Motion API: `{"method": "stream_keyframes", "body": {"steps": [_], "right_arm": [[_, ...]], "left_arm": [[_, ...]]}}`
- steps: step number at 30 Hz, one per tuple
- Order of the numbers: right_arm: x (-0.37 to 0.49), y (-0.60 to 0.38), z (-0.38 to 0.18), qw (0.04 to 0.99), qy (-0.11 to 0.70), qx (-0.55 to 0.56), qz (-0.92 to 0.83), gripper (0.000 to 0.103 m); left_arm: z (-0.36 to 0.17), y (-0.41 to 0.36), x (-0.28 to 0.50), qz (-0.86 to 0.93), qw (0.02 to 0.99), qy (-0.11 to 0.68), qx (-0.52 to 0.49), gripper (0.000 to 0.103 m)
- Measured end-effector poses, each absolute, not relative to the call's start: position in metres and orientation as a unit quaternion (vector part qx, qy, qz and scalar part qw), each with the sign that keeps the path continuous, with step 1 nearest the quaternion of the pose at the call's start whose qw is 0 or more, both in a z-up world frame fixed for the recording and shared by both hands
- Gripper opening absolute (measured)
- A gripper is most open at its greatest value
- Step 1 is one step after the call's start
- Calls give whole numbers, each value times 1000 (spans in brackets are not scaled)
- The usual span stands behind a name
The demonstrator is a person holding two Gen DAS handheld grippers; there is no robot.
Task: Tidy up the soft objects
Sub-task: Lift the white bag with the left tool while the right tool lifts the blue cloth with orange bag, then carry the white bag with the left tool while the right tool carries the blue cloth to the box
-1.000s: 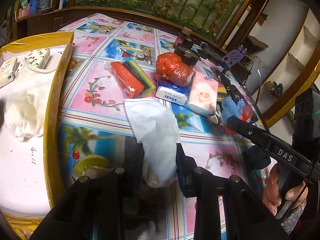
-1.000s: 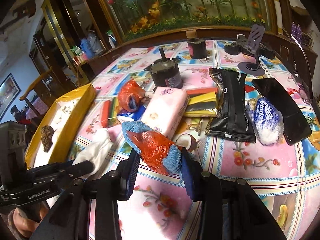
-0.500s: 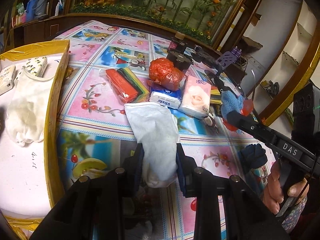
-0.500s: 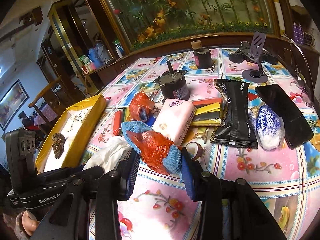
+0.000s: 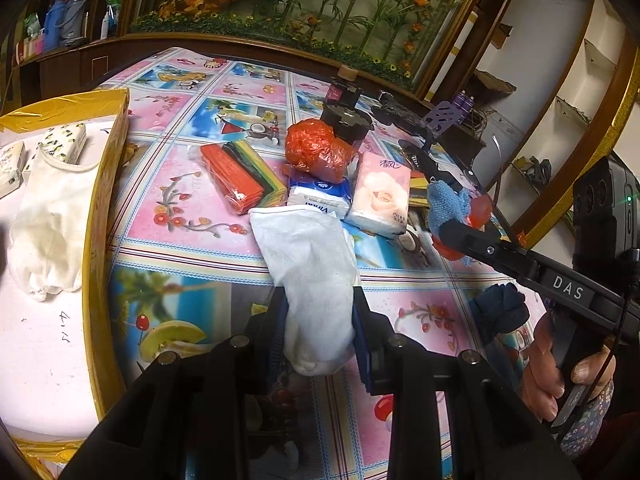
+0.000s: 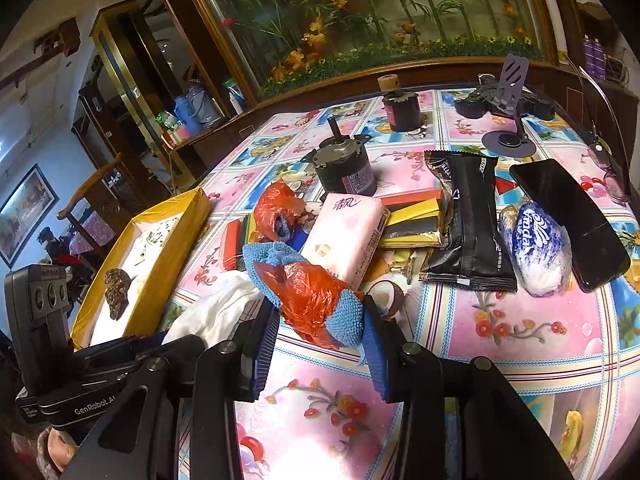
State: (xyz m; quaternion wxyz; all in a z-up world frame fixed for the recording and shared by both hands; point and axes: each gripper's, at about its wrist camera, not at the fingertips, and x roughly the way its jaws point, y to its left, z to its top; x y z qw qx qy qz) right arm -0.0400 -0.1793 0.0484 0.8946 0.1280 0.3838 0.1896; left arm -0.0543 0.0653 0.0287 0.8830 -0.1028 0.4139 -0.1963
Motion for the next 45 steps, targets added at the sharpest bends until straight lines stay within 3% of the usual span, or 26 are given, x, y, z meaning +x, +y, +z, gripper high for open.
{"method": "stream_keyframes", "body": {"steps": [34,45], "right_arm": [[-49,-187,61,911,335,160,180,43],[-49,-126,60,902,342,134,227,44]], "left_arm": [[60,84,-78,-170,910,358,-120,29],[78,127,-84,-133,923,330,-149,29]]}}
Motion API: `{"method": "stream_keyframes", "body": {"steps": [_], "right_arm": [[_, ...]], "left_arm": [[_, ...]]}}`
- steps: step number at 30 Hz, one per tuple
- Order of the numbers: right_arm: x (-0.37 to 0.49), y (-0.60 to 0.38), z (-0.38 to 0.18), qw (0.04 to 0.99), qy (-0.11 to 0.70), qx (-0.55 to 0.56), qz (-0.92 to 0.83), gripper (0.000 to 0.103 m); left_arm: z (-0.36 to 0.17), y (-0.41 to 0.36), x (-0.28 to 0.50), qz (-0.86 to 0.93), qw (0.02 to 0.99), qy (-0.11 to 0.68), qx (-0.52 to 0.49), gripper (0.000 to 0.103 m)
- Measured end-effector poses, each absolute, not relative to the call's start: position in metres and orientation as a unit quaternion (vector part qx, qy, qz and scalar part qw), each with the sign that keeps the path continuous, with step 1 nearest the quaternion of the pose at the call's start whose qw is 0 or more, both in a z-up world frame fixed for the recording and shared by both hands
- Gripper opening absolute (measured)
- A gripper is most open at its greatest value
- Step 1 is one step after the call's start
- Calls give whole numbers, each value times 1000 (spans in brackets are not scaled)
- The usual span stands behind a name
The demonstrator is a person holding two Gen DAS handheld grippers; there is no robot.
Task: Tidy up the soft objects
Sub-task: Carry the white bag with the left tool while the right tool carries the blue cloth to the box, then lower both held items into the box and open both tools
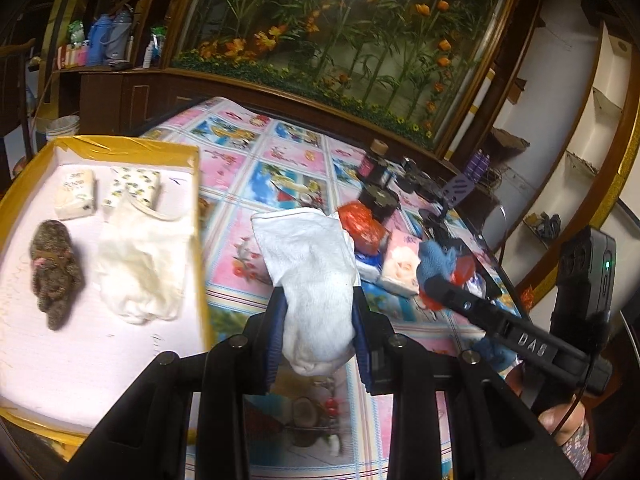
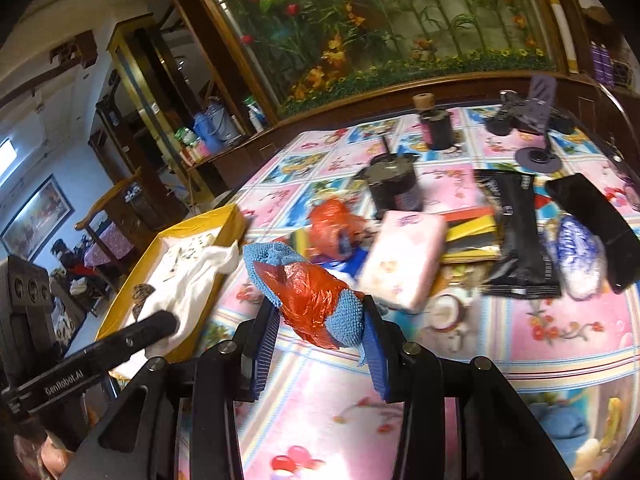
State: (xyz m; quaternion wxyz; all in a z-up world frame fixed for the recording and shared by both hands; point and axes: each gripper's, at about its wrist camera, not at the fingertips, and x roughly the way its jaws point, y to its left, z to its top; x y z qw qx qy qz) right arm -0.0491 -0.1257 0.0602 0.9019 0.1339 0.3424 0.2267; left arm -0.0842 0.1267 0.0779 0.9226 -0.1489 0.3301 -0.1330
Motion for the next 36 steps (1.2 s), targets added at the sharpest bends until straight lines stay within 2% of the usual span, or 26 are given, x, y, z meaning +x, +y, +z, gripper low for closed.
{"method": "stream_keyframes", "body": {"steps": [8,19,36], "right_arm": [[-52,-59,63,892,338,104,281,44],[-71,42,64,864,342,46,366,44],[-60,105,45,849,379,-2,368,44]], "left_arm": [[96,196,-96,-63,938,291,-181,29],[75,288,-111,45,928,289,-232,29],[48,298,-109,68,921,319,-212,29]]}}
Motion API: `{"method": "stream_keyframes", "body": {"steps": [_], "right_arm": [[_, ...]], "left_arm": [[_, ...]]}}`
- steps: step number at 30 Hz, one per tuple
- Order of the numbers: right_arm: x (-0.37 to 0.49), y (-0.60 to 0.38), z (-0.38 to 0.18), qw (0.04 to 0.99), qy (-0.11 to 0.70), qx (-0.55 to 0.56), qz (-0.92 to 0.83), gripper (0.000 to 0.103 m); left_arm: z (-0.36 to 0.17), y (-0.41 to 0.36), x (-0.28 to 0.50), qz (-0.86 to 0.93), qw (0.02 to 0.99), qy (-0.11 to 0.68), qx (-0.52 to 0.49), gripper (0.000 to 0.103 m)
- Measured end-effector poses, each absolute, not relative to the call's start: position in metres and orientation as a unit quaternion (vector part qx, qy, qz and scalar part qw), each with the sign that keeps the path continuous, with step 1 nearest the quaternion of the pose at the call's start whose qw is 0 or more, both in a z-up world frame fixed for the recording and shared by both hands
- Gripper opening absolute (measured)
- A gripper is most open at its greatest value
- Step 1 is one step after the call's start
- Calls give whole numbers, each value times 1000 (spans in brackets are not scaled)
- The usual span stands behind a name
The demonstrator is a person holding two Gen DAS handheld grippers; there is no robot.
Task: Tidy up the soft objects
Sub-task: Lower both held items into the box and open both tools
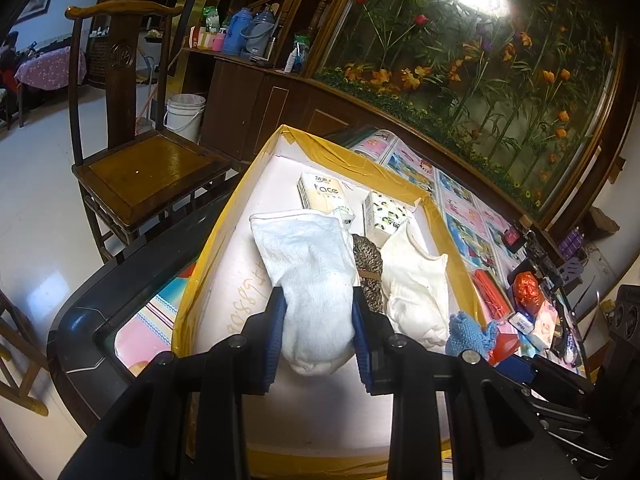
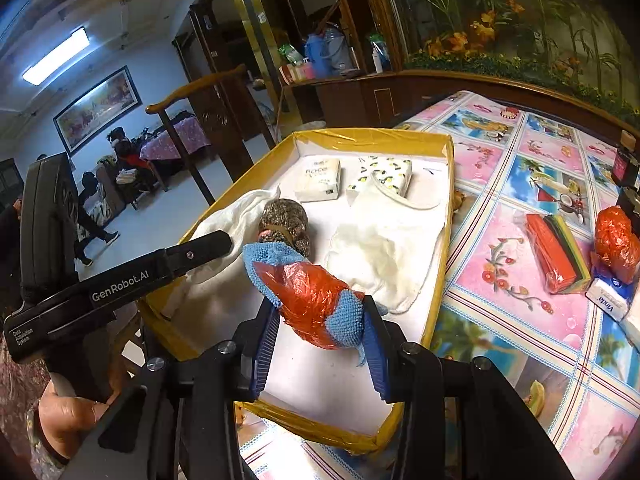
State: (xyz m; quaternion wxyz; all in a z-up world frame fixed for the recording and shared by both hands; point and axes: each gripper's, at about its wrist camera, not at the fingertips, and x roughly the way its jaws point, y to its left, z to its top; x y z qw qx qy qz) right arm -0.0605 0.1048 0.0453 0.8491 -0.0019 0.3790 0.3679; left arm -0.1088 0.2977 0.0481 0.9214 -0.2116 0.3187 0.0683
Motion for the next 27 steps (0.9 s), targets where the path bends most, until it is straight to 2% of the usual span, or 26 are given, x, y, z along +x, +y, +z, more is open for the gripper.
{"method": "stream_keyframes", "body": {"steps": [16,27], "right_arm": [[-59,108,37,842,392,-10,370,44],[-67,114,35,842,387,-37,374,47]], "left_arm": [[43,288,-101,70,924,327,-184,29],[46,289,-103,78,922,329,-186,33]]}}
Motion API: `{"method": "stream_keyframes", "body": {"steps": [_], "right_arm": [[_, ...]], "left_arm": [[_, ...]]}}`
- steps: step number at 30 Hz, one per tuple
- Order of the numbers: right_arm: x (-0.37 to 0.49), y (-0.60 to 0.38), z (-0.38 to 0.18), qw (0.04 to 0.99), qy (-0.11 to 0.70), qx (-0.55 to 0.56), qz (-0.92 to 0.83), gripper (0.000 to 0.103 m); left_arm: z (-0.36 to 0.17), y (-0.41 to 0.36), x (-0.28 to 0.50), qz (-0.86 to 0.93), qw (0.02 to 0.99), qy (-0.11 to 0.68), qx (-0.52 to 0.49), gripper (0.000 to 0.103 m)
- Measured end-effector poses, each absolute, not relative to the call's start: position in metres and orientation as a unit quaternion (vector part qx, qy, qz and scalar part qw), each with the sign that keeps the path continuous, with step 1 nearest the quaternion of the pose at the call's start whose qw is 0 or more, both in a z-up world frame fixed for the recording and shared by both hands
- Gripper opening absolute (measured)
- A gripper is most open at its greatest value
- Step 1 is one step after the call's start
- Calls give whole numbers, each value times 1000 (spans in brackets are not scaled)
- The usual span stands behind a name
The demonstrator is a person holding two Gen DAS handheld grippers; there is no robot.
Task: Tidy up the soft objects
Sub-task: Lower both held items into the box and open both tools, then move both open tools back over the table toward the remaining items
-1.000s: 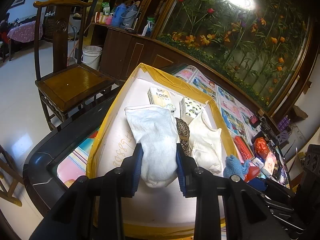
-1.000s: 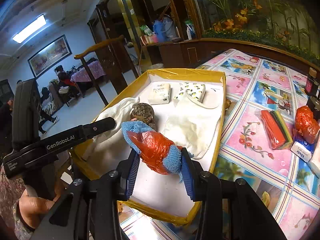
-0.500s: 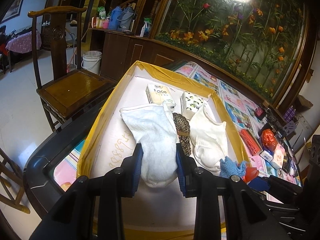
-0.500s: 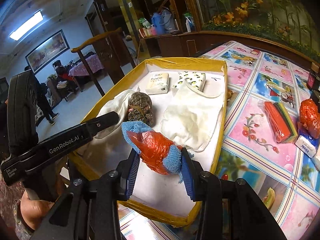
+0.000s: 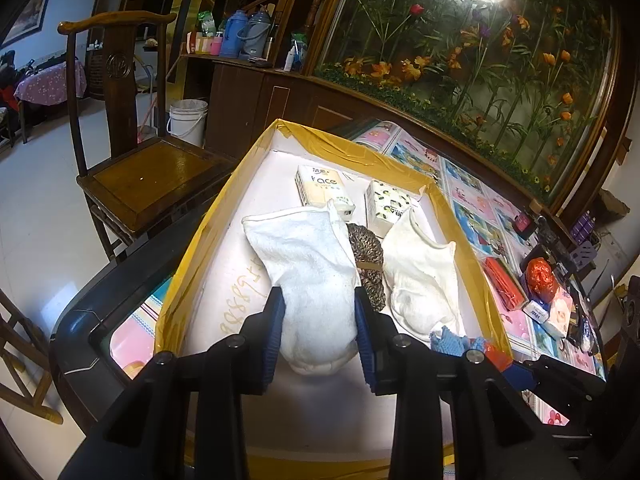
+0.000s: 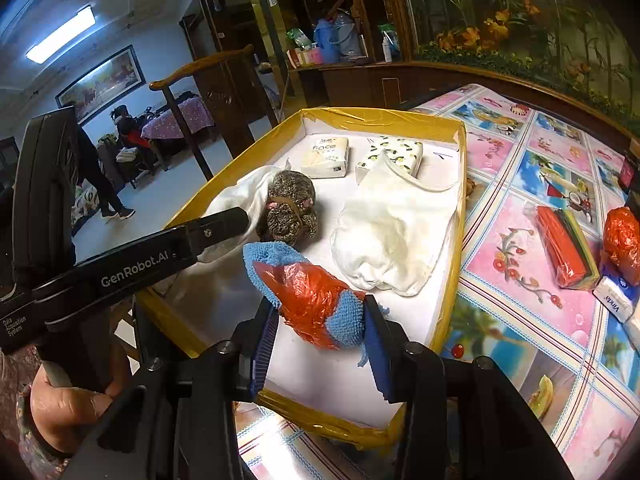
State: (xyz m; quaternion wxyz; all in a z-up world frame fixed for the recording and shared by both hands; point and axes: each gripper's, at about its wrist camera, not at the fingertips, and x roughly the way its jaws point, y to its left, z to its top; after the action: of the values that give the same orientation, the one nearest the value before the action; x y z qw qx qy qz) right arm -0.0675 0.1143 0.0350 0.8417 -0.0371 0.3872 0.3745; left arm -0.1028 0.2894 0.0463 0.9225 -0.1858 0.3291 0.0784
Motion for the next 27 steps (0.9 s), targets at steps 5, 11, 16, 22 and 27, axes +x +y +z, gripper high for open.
{"method": "stream_keyframes", "body": {"steps": [5,11,16,22,27], "right_arm": [[-69,113,35,842,387,-34,374,48],[-71,111,39,843,381,-34,378,50],[-73,102,46,848,366,-19,382,57],[-74,88,54,855,351,6,381,58],[-71,71,59,859,347,32,375,58]], "left_arm": [[48,290,-106,85,925,323,-182,56],[51,298,-112,94,924,317,-194,66],[57,297,-114,95,926,310,-194,73],[69,296,-119,100,931,294,-192,76],[75,289,-120,97,934,287,-189,76]]}}
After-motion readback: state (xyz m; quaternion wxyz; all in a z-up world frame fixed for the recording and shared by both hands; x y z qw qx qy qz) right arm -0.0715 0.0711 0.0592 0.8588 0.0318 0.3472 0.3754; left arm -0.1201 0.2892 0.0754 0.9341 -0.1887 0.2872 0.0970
